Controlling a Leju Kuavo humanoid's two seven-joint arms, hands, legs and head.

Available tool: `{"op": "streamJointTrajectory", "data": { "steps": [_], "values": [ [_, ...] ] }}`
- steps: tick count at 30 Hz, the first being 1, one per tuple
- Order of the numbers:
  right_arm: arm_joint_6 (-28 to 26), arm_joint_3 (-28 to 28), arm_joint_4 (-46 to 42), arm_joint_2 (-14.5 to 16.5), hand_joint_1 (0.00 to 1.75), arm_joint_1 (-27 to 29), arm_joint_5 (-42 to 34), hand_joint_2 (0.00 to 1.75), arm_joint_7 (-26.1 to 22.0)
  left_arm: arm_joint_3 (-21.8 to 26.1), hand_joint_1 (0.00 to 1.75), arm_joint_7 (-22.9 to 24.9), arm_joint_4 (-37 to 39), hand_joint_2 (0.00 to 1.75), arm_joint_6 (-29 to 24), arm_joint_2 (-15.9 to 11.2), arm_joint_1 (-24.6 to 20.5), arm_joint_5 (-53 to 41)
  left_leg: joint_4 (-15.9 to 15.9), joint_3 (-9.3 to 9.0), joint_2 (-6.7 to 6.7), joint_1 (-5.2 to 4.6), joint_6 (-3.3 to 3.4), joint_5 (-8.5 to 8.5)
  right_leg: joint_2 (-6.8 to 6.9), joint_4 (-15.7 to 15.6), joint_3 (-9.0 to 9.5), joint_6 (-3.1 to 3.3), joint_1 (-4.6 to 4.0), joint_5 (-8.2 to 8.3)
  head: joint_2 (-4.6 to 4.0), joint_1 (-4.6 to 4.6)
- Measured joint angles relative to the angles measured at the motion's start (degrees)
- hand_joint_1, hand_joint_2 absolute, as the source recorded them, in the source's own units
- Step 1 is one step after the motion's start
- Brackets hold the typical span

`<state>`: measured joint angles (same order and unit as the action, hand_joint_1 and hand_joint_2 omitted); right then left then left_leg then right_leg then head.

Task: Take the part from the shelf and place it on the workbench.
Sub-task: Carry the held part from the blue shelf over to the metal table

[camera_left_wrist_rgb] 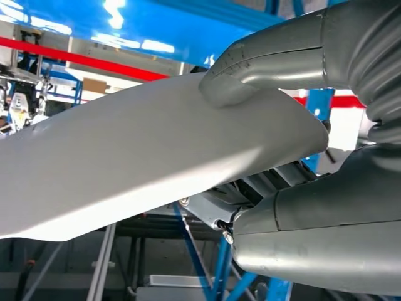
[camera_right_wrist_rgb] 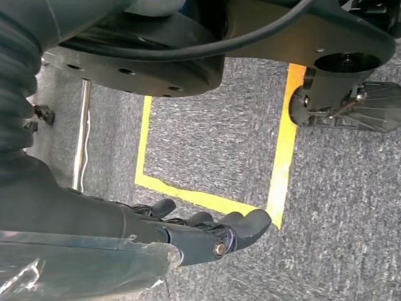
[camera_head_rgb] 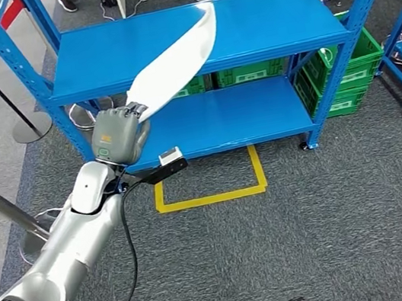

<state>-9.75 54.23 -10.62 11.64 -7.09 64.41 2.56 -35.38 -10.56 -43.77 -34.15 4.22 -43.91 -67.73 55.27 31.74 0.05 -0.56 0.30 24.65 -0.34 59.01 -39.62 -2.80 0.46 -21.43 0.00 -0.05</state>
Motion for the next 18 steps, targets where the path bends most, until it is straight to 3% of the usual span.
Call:
{"op": "streamJointTrajectory", "data": {
  "steps": [3,4,5,6,8,10,11,13,15,16,18],
  "values": [
    [0.01,0.01,0.00,0.01,0.00,-0.25,-0.01,1.75,-0.09,-0.06,1.75,0.12,-0.01,1.75,-0.28,0.07,0.10,-0.08,-0.27,1.32,0.13,0.12,0.56,-1.21,0.01,9.49,-2.47,-0.47,-0.09,-6.95,0.00,0.31],
    [0.02,0.01,0.00,0.01,0.00,-0.34,0.00,1.75,-0.09,-0.07,1.75,0.22,0.00,1.75,-0.54,0.06,0.20,-0.21,-0.24,1.71,0.14,0.10,0.56,-1.50,0.02,12.90,-2.99,-0.59,-0.09,-8.15,0.00,0.32],
    [0.02,0.00,0.00,0.01,0.00,-0.36,0.01,1.75,-0.08,-0.09,1.75,0.35,0.01,1.75,-0.83,0.05,0.34,-0.37,-0.17,2.06,0.15,0.09,0.53,-1.81,0.03,14.78,-2.82,-0.67,-0.09,-8.15,0.00,0.31],
    [0.02,0.00,0.00,0.01,0.00,-0.32,0.03,1.75,-0.03,-0.13,1.75,0.45,0.00,1.75,-1.05,0.05,0.46,-0.51,-0.09,2.42,0.14,0.11,0.45,-2.11,0.05,14.68,-1.77,-0.75,-0.07,-7.21,0.00,0.32],
    [0.02,0.01,0.00,0.01,0.00,-0.14,0.10,1.75,0.10,-0.18,1.75,0.59,0.00,1.75,-1.28,0.06,0.54,-0.67,0.21,3.11,0.03,0.22,0.09,-2.66,0.07,8.69,2.87,-0.91,0.05,-4.94,0.00,0.34],
    [0.06,0.02,0.00,0.02,0.00,0.09,0.13,1.75,0.22,-0.17,1.75,0.71,-0.03,1.75,-1.40,0.03,0.40,-0.75,0.62,3.79,-0.12,0.16,-0.48,-3.16,-0.10,1.85,7.29,-0.75,0.02,-4.93,0.00,0.37],
    [0.10,0.03,0.00,0.03,0.00,0.18,0.09,1.75,0.25,-0.16,1.75,0.77,-0.04,1.75,-1.49,0.02,0.31,-0.79,0.79,4.08,-0.16,0.08,-0.74,-3.48,-0.20,0.29,8.10,-0.52,-0.05,-5.45,0.00,0.36],
    [0.24,0.11,0.01,0.07,0.00,0.30,-0.13,1.75,0.24,-0.17,1.75,0.81,-0.06,1.75,-1.66,-0.01,0.24,-0.85,0.96,4.51,-0.18,0.02,-1.20,-4.07,-0.35,-0.15,7.94,0.32,-0.08,-5.35,0.00,0.34],
    [0.39,0.31,0.01,0.11,0.00,0.35,-0.38,1.75,0.19,-0.19,1.75,0.81,-0.06,1.75,-1.79,-0.02,0.25,-0.87,2.20,5.29,-0.16,0.10,-1.73,-2.98,-0.37,-0.15,7.41,1.31,0.03,-4.80,0.00,0.25],
    [0.50,0.43,0.01,0.14,0.00,0.35,-0.45,1.75,0.15,-0.19,1.75,0.81,-0.06,1.75,-1.82,-0.02,0.23,-0.86,4.29,6.21,-0.15,0.16,-2.04,-1.37,-0.35,-0.21,7.13,1.81,0.11,-4.50,0.00,0.17],
    [0.62,0.66,0.00,0.13,0.00,0.34,-0.49,1.75,0.06,-0.20,1.75,0.81,-0.05,1.75,-1.87,-0.02,0.29,-0.85,11.55,9.13,-0.14,0.25,-2.52,2.88,-0.30,-0.20,6.43,2.43,0.06,-3.94,0.00,-0.02]
  ]
}}
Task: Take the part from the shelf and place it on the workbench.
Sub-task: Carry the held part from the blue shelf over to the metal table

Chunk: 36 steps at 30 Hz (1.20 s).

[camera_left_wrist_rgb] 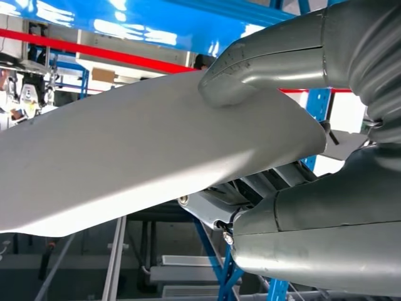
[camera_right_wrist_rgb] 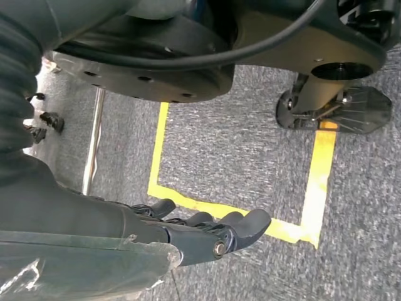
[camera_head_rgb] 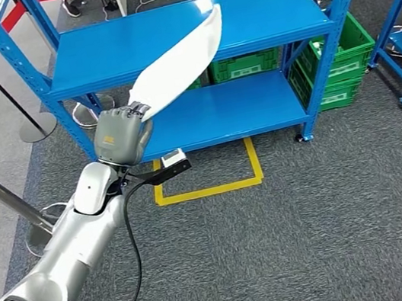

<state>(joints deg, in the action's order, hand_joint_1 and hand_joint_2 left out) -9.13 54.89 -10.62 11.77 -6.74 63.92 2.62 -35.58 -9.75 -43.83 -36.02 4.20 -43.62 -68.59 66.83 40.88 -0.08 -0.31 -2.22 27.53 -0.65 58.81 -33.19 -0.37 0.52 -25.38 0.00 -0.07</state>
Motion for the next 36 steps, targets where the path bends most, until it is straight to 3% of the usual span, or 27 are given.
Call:
{"op": "streamJointTrajectory", "data": {
  "steps": [2,3,5,7,9,11,13,16,17,18,20,22,24,26,28,30,32,33,34,36],
  "values": [
    [0.08,0.19,0.00,-0.01,0.00,0.04,-0.02,1.75,-0.08,-0.03,1.75,0.00,0.01,1.75,0.00,-0.02,0.25,0.00,5.58,1.94,0.00,0.03,-0.01,2.02,0.02,0.01,-0.68,0.19,-0.12,0.50,0.00,-0.03],
    [0.11,0.25,0.00,-0.01,0.00,0.03,-0.02,1.75,-0.12,-0.04,1.75,0.00,0.01,1.75,0.00,-0.04,0.35,0.00,5.64,1.57,0.00,0.01,0.18,1.51,0.01,0.01,-0.98,0.18,-0.21,0.74,0.00,-0.03],
    [0.24,0.37,0.00,0.00,0.00,-0.01,-0.10,1.75,-0.22,-0.04,1.75,0.00,-0.01,1.75,0.00,-0.04,0.33,0.00,0.19,-2.16,-0.01,-0.16,0.91,-1.39,-0.02,0.01,-1.39,0.04,-0.39,1.16,0.00,-0.04],
    [0.54,0.58,0.00,0.05,0.00,-0.05,-0.55,1.75,-0.31,-0.05,1.75,0.00,-0.03,1.75,0.00,0.03,0.11,0.00,-6.72,-6.64,-0.03,-0.49,1.73,-3.15,-0.07,0.02,-1.75,-0.33,-0.56,1.51,0.00,-0.01],
    [0.89,0.83,0.00,0.10,0.00,-0.06,-1.14,1.75,-0.33,-0.06,1.75,-0.01,-0.05,1.75,0.02,0.08,0.00,0.00,-9.79,-8.28,-0.01,-0.74,2.13,-3.10,-0.16,0.00,-2.14,-0.92,-0.61,1.92,0.00,0.00],
    [1.12,1.17,0.00,0.10,0.00,0.01,-1.52,1.75,-0.39,-0.07,1.75,-0.02,-0.06,1.75,0.06,0.09,0.12,0.00,-10.54,-8.12,0.25,-0.65,2.42,-3.29,-0.28,0.08,-2.56,-1.51,-0.59,2.14,0.00,-0.03],
    [1.25,1.56,0.00,0.10,0.00,0.08,-1.72,1.75,-0.53,-0.11,1.75,-0.02,-0.07,1.75,0.08,0.13,0.22,0.00,-10.89,-7.91,0.71,-0.43,2.91,-3.74,-0.18,2.48,-3.77,-2.02,-0.58,0.29,0.00,0.19],
    [1.28,1.96,0.00,0.09,0.00,-0.09,-1.74,1.75,-0.78,-0.17,1.75,-0.03,-0.08,1.75,0.10,0.11,0.54,0.00,-10.94,-7.40,1.61,-0.43,3.40,-4.17,0.13,12.98,-7.82,-2.72,-0.47,-5.38,0.00,0.53],
    [1.27,2.05,0.00,0.08,0.00,-0.17,-1.73,1.75,-0.83,-0.20,1.75,-0.03,-0.08,1.75,0.11,0.09,0.72,0.00,-10.93,-7.26,1.96,-0.47,3.44,-4.28,0.18,15.30,-8.50,-2.87,-0.46,-6.12,0.00,0.54],
    [1.27,2.12,0.00,0.08,0.00,-0.19,-1.69,1.75,-0.82,-0.25,1.75,-0.04,-0.08,1.75,0.12,0.09,0.87,0.00,-10.91,-7.16,2.33,-0.48,3.44,-4.37,0.28,15.57,-8.21,-2.97,-0.46,-5.81,0.00,0.56],
    [1.22,2.17,0.00,0.08,0.00,-0.08,-1.56,1.75,-0.79,-0.34,1.75,-0.04,-0.10,1.75,0.13,0.09,0.99,0.00,-10.77,-7.10,3.04,-0.48,3.33,-4.43,1.29,10.07,-4.72,-3.01,-0.47,-2.76,0.00,0.57],
    [1.19,2.20,0.00,0.08,0.00,0.00,-1.41,1.75,-0.76,-0.37,1.75,-0.04,-0.17,1.75,0.13,0.03,0.94,0.00,-10.35,-6.92,3.79,-0.77,3.00,-4.42,3.74,3.11,-0.99,-2.72,-0.78,-0.55,0.00,0.59],
    [1.17,2.22,0.00,0.08,0.00,-0.01,-1.30,1.75,-0.79,-0.36,1.75,-0.04,-0.21,1.75,0.13,-0.11,0.88,0.00,-9.97,-6.54,4.81,-1.18,2.60,-4.51,4.62,0.58,-0.18,-1.86,-1.08,-0.24,0.00,0.58],
    [1.15,2.22,0.00,0.08,0.00,0.09,-1.21,1.75,-0.86,-0.42,1.75,-0.04,-0.23,1.75,0.13,-0.15,0.86,0.00,-9.79,-6.33,5.86,-1.24,2.26,-4.46,3.21,0.45,-0.65,-0.90,-0.98,0.22,0.00,0.58],
    [1.13,2.24,0.00,0.09,0.00,0.19,-1.08,1.75,-0.97,-0.54,1.75,-0.04,-0.31,1.75,0.13,-0.17,0.80,0.01,-7.88,-5.58,4.37,-0.91,1.57,-2.81,1.86,0.35,-0.94,-0.18,-0.71,0.68,0.00,0.55],
    [1.11,2.25,0.00,0.10,0.00,0.09,-0.94,1.75,-1.07,-0.62,1.75,-0.04,-0.38,1.75,0.15,-0.32,0.78,0.02,-1.64,-2.92,1.67,-0.49,0.85,0.90,0.54,0.30,-1.33,0.26,-0.49,1.08,0.00,0.47],
    [1.09,2.26,0.00,0.10,0.00,0.03,-0.86,1.75,-1.11,-0.72,1.75,-0.04,-0.39,1.75,0.23,-0.46,0.91,0.04,5.14,0.21,0.78,-0.26,0.59,3.60,-0.87,0.31,-1.79,0.35,-0.42,1.45,0.00,0.45],
    [1.09,2.26,0.00,0.10,0.00,0.04,-0.81,1.75,-1.14,-0.78,1.75,-0.04,-0.39,1.75,0.28,-0.50,0.97,0.04,6.26,0.74,0.66,-0.18,0.60,3.48,-1.60,0.32,-1.99,0.29,-0.40,1.64,0.00,0.46],
    [1.08,2.26,0.00,0.11,0.00,0.02,-0.76,1.75,-1.16,-0.84,1.75,-0.04,-0.39,1.75,0.32,-0.53,1.00,0.06,5.32,0.27,0.51,-0.11,0.69,2.36,-2.35,0.32,-2.16,0.17,-0.36,1.82,0.00,0.46],
    [1.08,2.25,0.00,0.15,0.00,-0.11,-0.68,1.75,-1.20,-0.88,1.75,-0.04,-0.43,1.75,0.37,-0.58,0.92,0.08,-1.21,-3.18,-1.22,0.14,0.86,-1.38,-3.74,0.33,-2.39,-0.20,-0.19,2.14,0.00,0.46]
  ]
}}
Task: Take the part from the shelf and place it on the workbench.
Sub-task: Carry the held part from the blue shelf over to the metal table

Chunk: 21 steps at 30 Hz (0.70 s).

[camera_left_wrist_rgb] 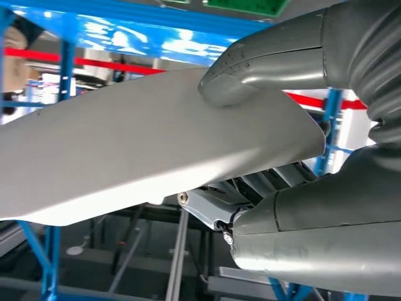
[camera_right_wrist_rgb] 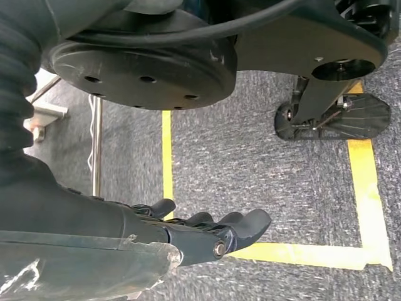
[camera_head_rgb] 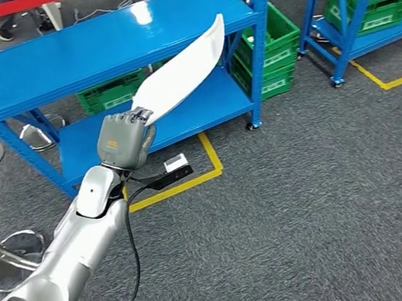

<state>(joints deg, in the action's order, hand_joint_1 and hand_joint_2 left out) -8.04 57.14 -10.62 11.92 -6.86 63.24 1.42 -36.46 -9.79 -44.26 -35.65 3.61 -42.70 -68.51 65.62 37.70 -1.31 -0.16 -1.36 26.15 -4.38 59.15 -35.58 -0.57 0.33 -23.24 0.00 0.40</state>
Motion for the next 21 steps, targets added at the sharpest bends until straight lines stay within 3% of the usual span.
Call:
{"op": "streamJointTrajectory", "data": {
  "steps": [2,3,5,6,8,10,12,13,14,17,19,20,21],
  "values": [
    [-0.01,-0.01,0.00,0.03,0.00,-0.18,0.04,1.75,-0.03,-0.01,1.75,0.00,-0.05,1.75,0.01,-0.04,-0.16,0.02,-6.23,-3.19,-2.70,0.41,0.11,-1.86,-1.15,0.13,-0.53,-0.60,0.07,0.29,0.00,0.02],
    [-0.02,-0.01,0.00,0.04,0.00,-0.21,0.04,1.75,-0.05,-0.02,1.75,0.00,-0.07,1.75,0.02,-0.06,-0.19,0.03,-7.61,-3.79,-3.50,0.49,0.18,-1.92,-1.68,0.10,-0.87,-0.98,0.14,0.51,0.00,0.01],
    [-0.05,0.00,0.00,0.04,0.00,-0.18,0.03,1.75,-0.11,-0.04,1.75,-0.01,-0.08,1.75,0.04,-0.02,-0.21,0.05,-8.27,-3.79,-2.67,0.48,0.70,-1.91,-2.81,-0.22,-1.50,-1.83,0.36,1.03,0.00,-0.01],
    [-0.10,0.00,0.00,0.04,0.00,-0.15,0.04,1.75,-0.14,-0.05,1.75,-0.01,-0.08,1.75,0.05,0.06,-0.23,0.07,-8.46,-3.79,-2.01,0.51,1.07,-2.10,-2.49,-0.08,-1.80,-2.15,0.31,0.93,0.00,0.04],
    [-0.24,-0.01,0.00,0.04,0.00,-0.16,0.08,1.75,-0.14,-0.06,1.75,-0.02,-0.10,1.75,0.07,0.22,-0.30,0.07,-8.82,-3.79,-0.58,0.63,1.72,-2.42,0.11,3.17,-3.44,-2.62,0.04,-1.24,0.00,0.48],
    [-0.35,0.00,0.00,0.04,0.00,-0.27,0.15,1.75,-0.20,-0.05,1.75,-0.02,-0.11,1.75,0.08,0.10,-0.17,0.07,-8.85,-3.71,0.84,0.39,1.99,-2.50,3.09,10.49,-6.40,-2.89,-0.14,-5.18,0.00,0.87],
    [-0.39,0.00,0.00,0.04,0.00,-0.40,0.39,1.75,-0.28,-0.04,1.75,-0.02,-0.11,1.75,0.05,-0.14,0.11,0.07,-8.83,-3.66,2.41,0.24,2.05,-2.50,3.98,15.34,-7.96,-2.99,-0.13,-6.90,0.00,0.88],
    [-0.42,-0.01,0.00,0.04,0.00,-0.40,0.58,1.75,-0.27,-0.04,1.75,-0.02,-0.12,1.75,0.02,-0.22,0.22,0.07,-8.81,-3.66,3.13,0.21,2.04,-2.49,4.19,14.77,-7.25,-2.97,-0.14,-6.25,0.00,0.89],
    [-0.43,-0.01,0.00,0.04,0.00,-0.32,0.79,1.75,-0.23,-0.04,1.75,-0.02,-0.17,1.75,-0.03,-0.30,0.29,0.06,-8.78,-3.69,3.76,0.19,2.02,-2.48,4.58,12.03,-5.48,-2.91,-0.14,-4.77,0.00,0.90],
    [-0.52,0.01,0.00,0.03,0.00,-0.05,1.14,1.75,-0.03,0.10,1.75,-0.02,-0.63,1.75,-0.14,-0.66,0.35,0.05,-8.53,-3.64,5.35,-0.18,1.60,-2.37,7.70,1.66,0.36,-2.40,-0.58,-1.38,0.00,0.95],
    [-0.54,0.02,0.00,0.04,0.00,-0.01,1.22,1.75,-0.02,0.27,1.75,-0.02,-0.92,1.75,-0.15,-1.03,0.45,0.01,-8.42,-3.48,6.47,-0.57,1.17,-2.45,7.97,0.03,0.84,-1.60,-0.91,-1.28,0.00,0.89],
    [-0.54,0.02,0.00,0.04,0.00,0.04,1.24,1.75,-0.03,0.32,1.75,-0.02,-1.07,1.75,-0.15,-1.15,0.52,-0.03,-8.41,-3.45,7.03,-0.60,0.93,-2.46,7.17,0.00,0.58,-1.10,-0.82,-1.08,0.00,0.84],
    [-0.53,0.02,0.00,0.04,0.00,0.10,1.25,1.75,-0.04,0.34,1.75,-0.02,-1.22,1.75,-0.15,-1.24,0.58,-0.07,-8.26,-3.39,6.75,-0.52,0.59,-2.21,6.51,-0.04,0.41,-0.76,-0.71,-0.92,0.00,0.79]
  ]
}}
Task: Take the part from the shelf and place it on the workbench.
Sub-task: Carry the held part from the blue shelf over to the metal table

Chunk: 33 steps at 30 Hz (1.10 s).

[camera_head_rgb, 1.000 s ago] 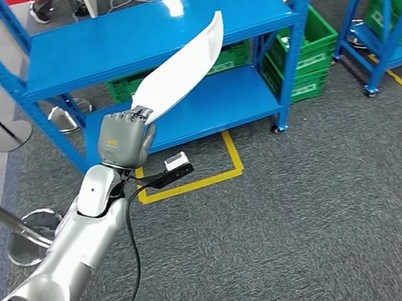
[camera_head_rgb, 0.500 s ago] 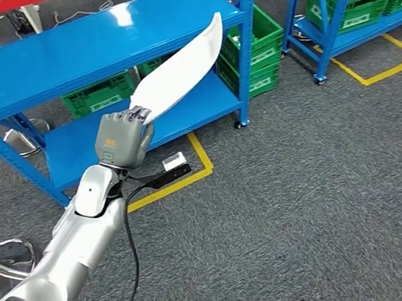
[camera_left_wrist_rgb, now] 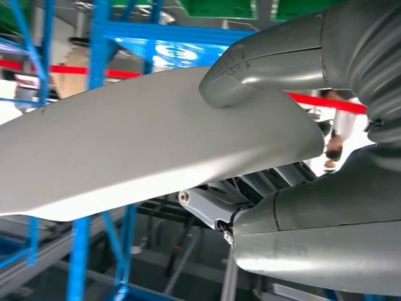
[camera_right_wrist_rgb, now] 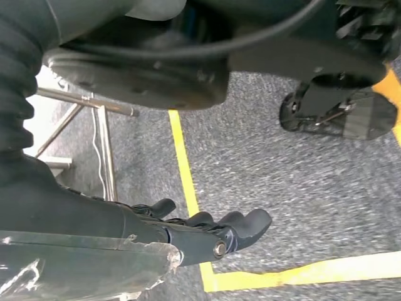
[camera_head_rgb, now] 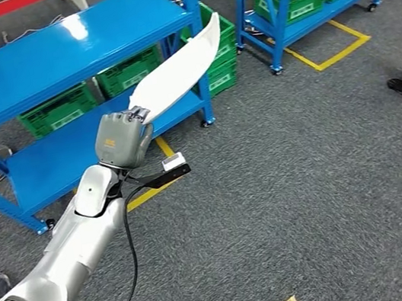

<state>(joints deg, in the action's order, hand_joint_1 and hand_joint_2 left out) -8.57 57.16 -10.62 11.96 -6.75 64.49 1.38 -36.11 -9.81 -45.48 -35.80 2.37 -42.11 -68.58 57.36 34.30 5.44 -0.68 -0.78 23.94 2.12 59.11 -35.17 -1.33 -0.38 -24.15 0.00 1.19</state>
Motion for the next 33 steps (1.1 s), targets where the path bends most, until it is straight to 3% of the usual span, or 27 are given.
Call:
{"op": "streamJointTrajectory", "data": {
  "steps": [2,4,6,7,9,10,12,13,15,17,19,21,22,23,24,26,28,30,31,33],
  "values": [
    [0.01,0.01,0.00,0.00,0.00,-0.03,0.02,1.75,-0.02,0.11,1.75,0.00,-0.35,1.75,-0.01,-0.20,0.06,-0.02,2.71,1.12,-2.36,0.24,-0.77,2.06,-1.22,-0.15,-0.16,0.63,0.35,0.36,0.00,-0.08],
    [0.01,0.01,0.00,0.00,0.00,-0.19,0.05,1.75,-0.03,0.28,1.75,0.00,-0.49,1.75,-0.01,-0.52,0.23,-0.01,9.20,4.04,-4.64,0.42,-1.27,5.54,-2.44,-0.17,-0.36,1.00,0.59,0.61,0.00,-0.21],
    [0.01,0.01,0.00,0.00,0.00,-0.21,0.03,1.75,-0.04,0.45,1.75,0.00,-0.49,1.75,0.00,-0.75,0.64,-0.02,14.62,6.69,-4.96,0.55,-1.42,7.29,-3.86,-0.16,-0.60,1.11,0.70,0.84,0.00,-0.25],
    [0.01,0.02,0.00,0.00,0.00,-0.22,0.02,1.75,-0.06,0.54,1.75,0.00,-0.49,1.75,0.01,-0.83,0.83,-0.02,14.86,6.85,-5.03,0.64,-1.40,6.66,-4.67,-0.16,-0.71,1.05,0.77,0.97,0.00,-0.25],
    [0.03,0.02,0.00,0.03,0.00,-0.30,0.01,1.75,-0.11,0.73,1.75,0.00,-0.51,1.75,0.02,-0.92,0.92,-0.03,10.16,4.51,-5.82,0.86,-1.27,3.24,-6.26,-0.15,-0.87,0.73,1.00,1.24,0.00,-0.26],
    [0.04,0.02,0.00,0.05,0.00,-0.38,0.01,1.75,-0.12,0.83,1.75,0.00,-0.56,1.75,0.05,-0.97,0.79,-0.03,6.61,2.68,-7.17,1.06,-1.23,1.53,-6.97,-0.08,-1.01,0.45,1.02,1.35,0.00,-0.28],
    [0.05,0.02,0.00,0.10,0.00,-0.59,0.02,1.75,-0.13,0.95,1.75,0.00,-0.72,1.75,0.17,-0.97,0.40,-0.05,1.60,0.21,-9.35,1.45,-1.12,0.32,-8.14,0.10,-1.58,-0.24,1.01,1.60,0.00,-0.27],
    [0.05,0.02,0.00,0.11,0.00,-0.63,0.02,1.75,-0.13,0.96,1.75,0.00,-0.78,1.75,0.24,-0.96,0.27,-0.09,0.64,-0.18,-9.78,1.50,-0.95,0.42,-8.70,0.06,-1.89,-0.65,1.03,1.80,0.00,-0.31],
    [0.04,0.02,0.00,0.11,0.00,-0.59,0.03,1.75,-0.15,0.97,1.75,-0.02,-0.85,1.75,0.36,-0.88,0.15,-0.18,0.35,-0.12,-8.68,1.51,-0.31,0.38,-9.21,-0.15,-2.45,-1.35,1.17,2.16,0.00,-0.32],
    [0.03,0.02,0.00,0.14,0.00,-0.56,0.07,1.75,-0.13,0.98,1.75,-0.07,-0.94,1.75,0.43,-0.70,0.00,-0.21,0.24,-0.10,-7.40,1.58,0.40,0.18,-6.87,1.65,-3.50,-1.85,0.95,0.90,0.00,0.07],
    [0.01,0.03,0.00,0.15,0.00,-0.64,0.09,1.75,-0.14,1.01,1.75,-0.10,-1.01,1.75,0.47,-0.67,-0.10,-0.21,0.21,-0.08,-6.17,1.38,0.85,0.16,-3.70,7.75,-6.07,-2.19,0.77,-2.57,0.00,0.47],
    [0.02,0.04,0.00,0.15,0.00,-0.81,0.10,1.75,-0.18,1.01,1.75,-0.11,-1.01,1.75,0.48,-0.82,-0.09,-0.23,0.22,-0.04,-4.68,1.15,1.02,0.19,-2.67,14.33,-8.74,-2.30,0.79,-5.34,0.00,0.48],
    [0.02,0.04,0.00,0.15,0.00,-0.89,0.15,1.75,-0.18,1.00,1.75,-0.13,-1.01,1.75,0.48,-0.85,-0.09,-0.25,0.23,-0.04,-3.95,1.09,1.05,0.21,-2.53,15.30,-8.92,-2.28,0.79,-5.37,0.00,0.48],
    [0.02,0.04,0.00,0.15,0.00,-0.88,0.23,1.75,-0.15,0.99,1.75,-0.14,-1.01,1.75,0.48,-0.84,-0.10,-0.27,0.24,-0.07,-3.23,1.05,1.04,0.24,-2.36,14.14,-8.03,-2.21,0.78,-4.45,0.00,0.48],
    [0.00,0.05,0.00,0.15,0.00,-0.81,0.33,1.75,-0.10,0.99,1.75,-0.16,-1.02,1.75,0.48,-0.81,-0.13,-0.29,0.25,-0.14,-2.60,1.03,0.97,0.30,-1.92,11.06,-6.16,-2.11,0.76,-2.83,0.00,0.49],
    [-0.08,0.06,0.00,0.14,0.00,-0.70,0.49,1.75,-0.02,1.03,1.75,-0.21,-1.03,1.75,0.45,-0.81,-0.23,-0.30,0.37,-0.24,-1.50,0.79,0.64,0.48,0.31,3.91,-2.23,-1.72,0.44,-0.43,0.00,0.53],
    [-0.13,0.07,0.00,0.16,0.00,-0.67,0.56,1.75,-0.01,1.07,1.75,-0.24,-1.03,1.75,0.41,-0.87,-0.33,-0.32,0.44,-0.23,-0.44,0.36,0.19,0.55,1.50,0.80,-0.84,-0.97,0.07,0.03,0.00,0.44],
    [-0.13,0.07,0.00,0.17,0.00,-0.51,0.60,1.75,-0.01,1.07,1.75,-0.26,-1.07,1.75,0.39,-0.81,-0.39,-0.36,0.34,-0.27,0.61,0.23,-0.27,0.66,0.27,0.61,-1.06,-0.17,0.05,0.22,0.00,0.33],
    [-0.14,0.07,0.00,0.17,0.00,-0.40,0.61,1.75,-0.01,1.07,1.75,-0.26,-1.10,1.75,0.40,-0.74,-0.43,-0.39,0.65,-0.21,0.16,0.34,-0.58,1.08,-0.40,0.52,-1.13,0.13,0.16,0.36,0.00,0.30],
    [-0.15,0.08,0.00,0.18,0.00,-0.40,0.70,1.75,-0.01,1.07,1.75,-0.26,-1.19,1.75,0.43,-0.74,-0.53,-0.45,3.96,1.15,-2.30,0.58,-1.21,3.49,-1.66,0.32,-1.14,0.72,0.49,0.65,0.00,0.17]
  ]
}}
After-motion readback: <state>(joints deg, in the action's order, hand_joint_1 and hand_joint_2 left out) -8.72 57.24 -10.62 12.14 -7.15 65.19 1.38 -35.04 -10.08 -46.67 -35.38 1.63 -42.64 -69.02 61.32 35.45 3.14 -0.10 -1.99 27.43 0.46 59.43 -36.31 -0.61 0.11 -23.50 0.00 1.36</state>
